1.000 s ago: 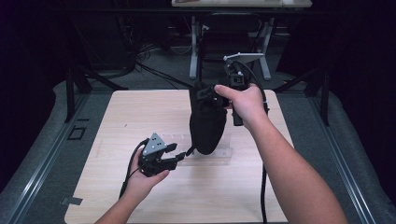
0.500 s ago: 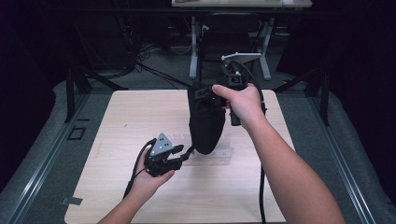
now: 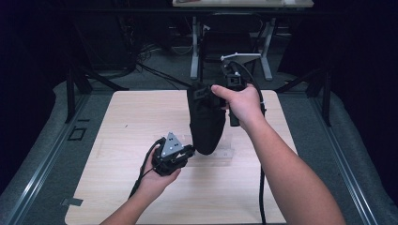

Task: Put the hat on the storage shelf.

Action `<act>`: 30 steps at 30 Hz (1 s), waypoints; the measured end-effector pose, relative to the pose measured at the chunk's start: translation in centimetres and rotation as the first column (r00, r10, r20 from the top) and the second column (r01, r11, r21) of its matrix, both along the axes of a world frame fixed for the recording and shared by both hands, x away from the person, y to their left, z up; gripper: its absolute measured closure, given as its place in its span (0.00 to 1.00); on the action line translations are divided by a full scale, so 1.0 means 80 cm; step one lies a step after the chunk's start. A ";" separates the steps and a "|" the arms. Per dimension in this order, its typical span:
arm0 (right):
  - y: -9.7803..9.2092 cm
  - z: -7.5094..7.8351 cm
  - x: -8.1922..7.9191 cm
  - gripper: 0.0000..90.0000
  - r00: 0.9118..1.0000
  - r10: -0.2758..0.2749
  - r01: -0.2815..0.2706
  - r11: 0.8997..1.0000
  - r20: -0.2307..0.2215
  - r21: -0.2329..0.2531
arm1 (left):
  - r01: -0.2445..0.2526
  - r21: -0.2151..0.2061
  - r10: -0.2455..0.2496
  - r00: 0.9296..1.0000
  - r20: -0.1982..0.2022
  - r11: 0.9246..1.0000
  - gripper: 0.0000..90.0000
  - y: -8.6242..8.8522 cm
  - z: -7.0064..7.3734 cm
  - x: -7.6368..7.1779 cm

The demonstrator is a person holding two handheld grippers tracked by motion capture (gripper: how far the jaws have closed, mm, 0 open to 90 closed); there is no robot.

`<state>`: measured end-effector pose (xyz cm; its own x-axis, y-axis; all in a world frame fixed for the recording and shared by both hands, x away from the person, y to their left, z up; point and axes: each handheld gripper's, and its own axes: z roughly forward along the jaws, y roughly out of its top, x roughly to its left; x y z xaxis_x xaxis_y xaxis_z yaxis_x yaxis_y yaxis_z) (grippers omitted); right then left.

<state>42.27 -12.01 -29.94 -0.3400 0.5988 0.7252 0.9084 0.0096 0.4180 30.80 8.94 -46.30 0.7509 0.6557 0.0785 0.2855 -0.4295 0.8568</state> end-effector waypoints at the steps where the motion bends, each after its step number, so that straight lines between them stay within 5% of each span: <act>1: 0.000 0.000 0.000 0.96 1.000 0.000 0.000 1.000 0.000 0.000 | 0.000 0.000 0.000 1.000 0.000 1.000 0.90 0.000 0.000 0.000; 16: -0.007 0.010 -0.011 0.88 1.000 0.008 -0.009 1.000 0.029 0.030 | -0.012 0.020 0.011 0.999 0.034 1.000 0.92 0.002 -0.001 -0.003; 30: -0.046 0.013 -0.017 0.87 0.998 -0.042 0.042 0.999 0.043 0.013 | -0.062 0.036 0.061 0.998 0.034 0.997 0.94 0.025 -0.014 -0.002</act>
